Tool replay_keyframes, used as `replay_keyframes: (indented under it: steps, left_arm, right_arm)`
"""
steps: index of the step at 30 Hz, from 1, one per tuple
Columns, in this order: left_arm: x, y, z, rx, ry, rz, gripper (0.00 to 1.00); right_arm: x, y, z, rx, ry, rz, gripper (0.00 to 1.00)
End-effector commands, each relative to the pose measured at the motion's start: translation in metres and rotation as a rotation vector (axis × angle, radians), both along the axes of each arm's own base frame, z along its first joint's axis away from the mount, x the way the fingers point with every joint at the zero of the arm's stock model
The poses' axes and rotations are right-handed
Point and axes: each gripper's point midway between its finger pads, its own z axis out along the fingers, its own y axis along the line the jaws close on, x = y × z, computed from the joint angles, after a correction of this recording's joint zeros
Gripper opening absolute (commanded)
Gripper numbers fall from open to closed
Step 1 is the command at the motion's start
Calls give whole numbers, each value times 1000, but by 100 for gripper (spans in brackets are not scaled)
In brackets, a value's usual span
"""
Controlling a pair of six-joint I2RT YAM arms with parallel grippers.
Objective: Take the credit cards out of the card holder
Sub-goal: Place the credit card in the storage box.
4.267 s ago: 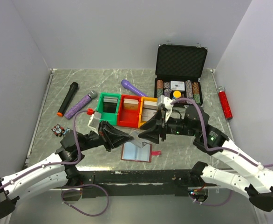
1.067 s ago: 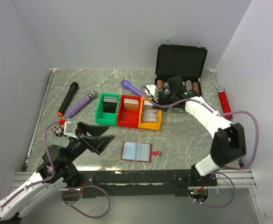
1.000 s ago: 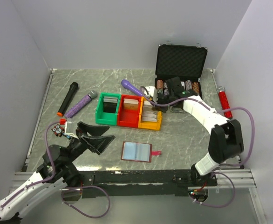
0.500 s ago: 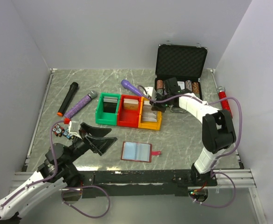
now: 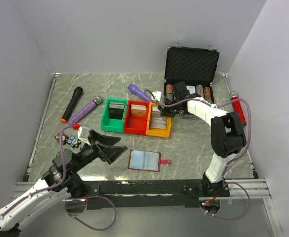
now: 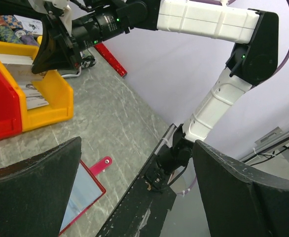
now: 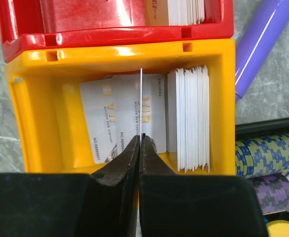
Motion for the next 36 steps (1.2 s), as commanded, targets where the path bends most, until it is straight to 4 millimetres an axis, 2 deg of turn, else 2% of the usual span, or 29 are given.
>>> replay_keyframes:
  steps: [1, 14, 18, 20, 21, 23, 27, 31, 36]
  left_arm:
    - [-5, 1, 9, -29, -24, -18, 99]
    - [-5, 0, 6, -24, -17, -20, 99]
    - [-4, 0, 6, -24, -15, -19, 99]
    - [-5, -1, 6, -24, -15, -23, 99]
    - [-5, -1, 6, -24, -14, -25, 99]
    - [-5, -1, 5, -25, -16, -29, 99]
    - [-7, -2, 6, -29, -20, -39, 99]
    - [-8, -1, 7, -32, -24, -40, 99]
    - [-9, -1, 8, -36, -26, -44, 99]
  right_arm:
    - [21, 3, 10, 21, -65, 0, 0]
    - [29, -1, -4, 4, -53, -61, 0]
    - [30, -2, -6, 0, -52, -76, 6]
    - [32, -2, -4, 2, -57, -84, 10]
    - [33, -2, -3, 3, -58, -87, 19]
    - [35, -2, 0, 11, -57, -101, 26]
    - [37, -2, 4, 11, -65, -117, 32]
    - [42, -5, 11, 8, -88, -144, 33]
    - [54, -4, 36, 42, -149, -196, 34]
